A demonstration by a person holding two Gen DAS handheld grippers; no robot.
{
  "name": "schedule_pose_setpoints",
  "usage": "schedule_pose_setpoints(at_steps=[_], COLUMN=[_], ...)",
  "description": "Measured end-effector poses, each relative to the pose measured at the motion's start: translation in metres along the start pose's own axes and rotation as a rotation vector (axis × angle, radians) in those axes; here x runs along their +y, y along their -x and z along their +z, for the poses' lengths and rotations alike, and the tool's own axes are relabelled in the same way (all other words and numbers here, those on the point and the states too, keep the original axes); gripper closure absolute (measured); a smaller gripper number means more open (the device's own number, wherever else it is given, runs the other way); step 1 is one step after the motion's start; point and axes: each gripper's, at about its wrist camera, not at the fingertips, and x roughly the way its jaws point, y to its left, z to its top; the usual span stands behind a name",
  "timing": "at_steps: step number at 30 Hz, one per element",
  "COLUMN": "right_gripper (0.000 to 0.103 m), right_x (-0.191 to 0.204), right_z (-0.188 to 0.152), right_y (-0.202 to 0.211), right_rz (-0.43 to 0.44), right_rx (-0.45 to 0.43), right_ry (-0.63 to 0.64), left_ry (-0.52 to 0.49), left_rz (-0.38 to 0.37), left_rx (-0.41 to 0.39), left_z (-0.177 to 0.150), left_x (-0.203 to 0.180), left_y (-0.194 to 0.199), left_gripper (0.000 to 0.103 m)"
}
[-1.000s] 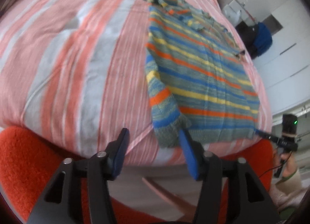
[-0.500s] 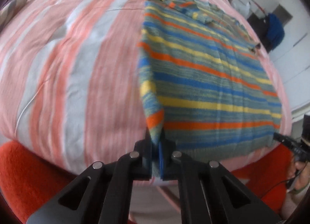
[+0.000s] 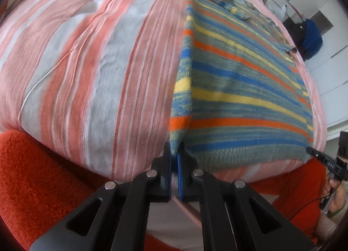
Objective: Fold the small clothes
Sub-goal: 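Pull the hem with both tools to spread the sweater body flat, then open both tools and release the sweater hem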
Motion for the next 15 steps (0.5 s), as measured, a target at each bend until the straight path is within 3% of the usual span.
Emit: schedule_pose_setpoints(at_steps=[3, 15], right_gripper=[0.100, 0.100], right_x=[-0.011, -0.016], right_z=[-0.005, -0.008], right_y=[-0.006, -0.011], right_rz=[0.028, 0.030], right_rx=[-0.019, -0.039], right_ry=[-0.068, -0.104], left_ry=[-0.006, -0.035], left_rz=[0.011, 0.062], left_rx=[-0.005, -0.008], left_z=[-0.001, -0.009], left_x=[-0.002, -0.009], left_y=[0.000, -0.008], left_gripper=[0.101, 0.101])
